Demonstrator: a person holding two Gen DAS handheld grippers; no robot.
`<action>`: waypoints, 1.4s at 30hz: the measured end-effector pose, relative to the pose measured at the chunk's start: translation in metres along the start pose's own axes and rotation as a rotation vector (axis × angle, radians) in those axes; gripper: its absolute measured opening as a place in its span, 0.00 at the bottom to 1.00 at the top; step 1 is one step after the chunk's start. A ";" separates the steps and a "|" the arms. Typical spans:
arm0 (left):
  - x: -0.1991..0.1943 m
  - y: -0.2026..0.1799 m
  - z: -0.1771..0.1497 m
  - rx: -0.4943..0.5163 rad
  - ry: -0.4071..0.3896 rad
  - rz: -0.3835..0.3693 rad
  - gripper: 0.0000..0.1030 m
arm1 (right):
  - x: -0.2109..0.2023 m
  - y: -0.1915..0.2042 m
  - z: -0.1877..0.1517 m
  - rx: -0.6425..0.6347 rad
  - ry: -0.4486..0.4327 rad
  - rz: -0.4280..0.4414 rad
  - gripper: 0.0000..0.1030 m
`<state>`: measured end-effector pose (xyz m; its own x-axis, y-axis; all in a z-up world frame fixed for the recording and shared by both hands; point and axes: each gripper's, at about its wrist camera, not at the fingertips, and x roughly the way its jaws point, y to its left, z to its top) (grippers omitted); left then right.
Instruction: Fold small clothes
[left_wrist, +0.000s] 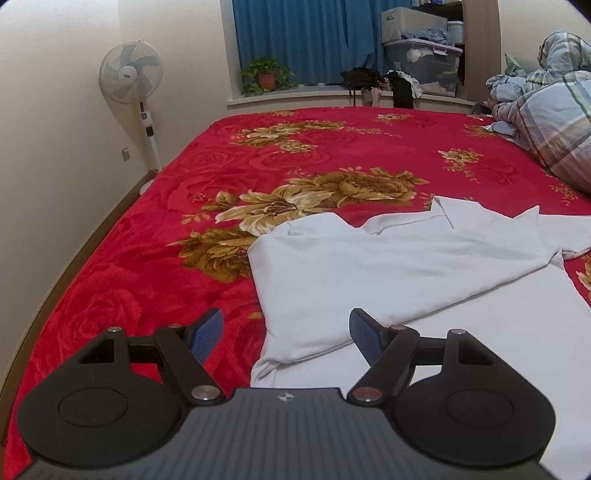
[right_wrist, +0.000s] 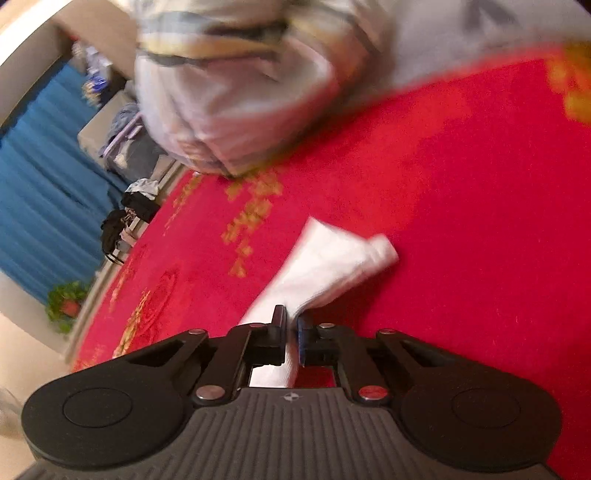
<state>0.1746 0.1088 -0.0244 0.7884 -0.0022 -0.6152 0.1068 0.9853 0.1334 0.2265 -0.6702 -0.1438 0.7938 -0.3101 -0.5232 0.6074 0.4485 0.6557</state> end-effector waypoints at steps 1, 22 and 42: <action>0.001 0.001 0.001 -0.004 0.004 0.005 0.78 | -0.007 0.018 -0.001 -0.052 -0.026 0.007 0.05; 0.001 0.058 0.010 -0.318 0.085 -0.106 0.27 | -0.219 0.298 -0.368 -0.819 0.770 0.615 0.27; 0.124 0.035 -0.003 -0.586 0.280 -0.291 0.26 | -0.191 0.208 -0.228 -0.613 0.420 0.311 0.33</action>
<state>0.2741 0.1439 -0.0984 0.5837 -0.3123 -0.7496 -0.1162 0.8815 -0.4577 0.1943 -0.3265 -0.0323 0.7714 0.1910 -0.6070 0.1389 0.8803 0.4535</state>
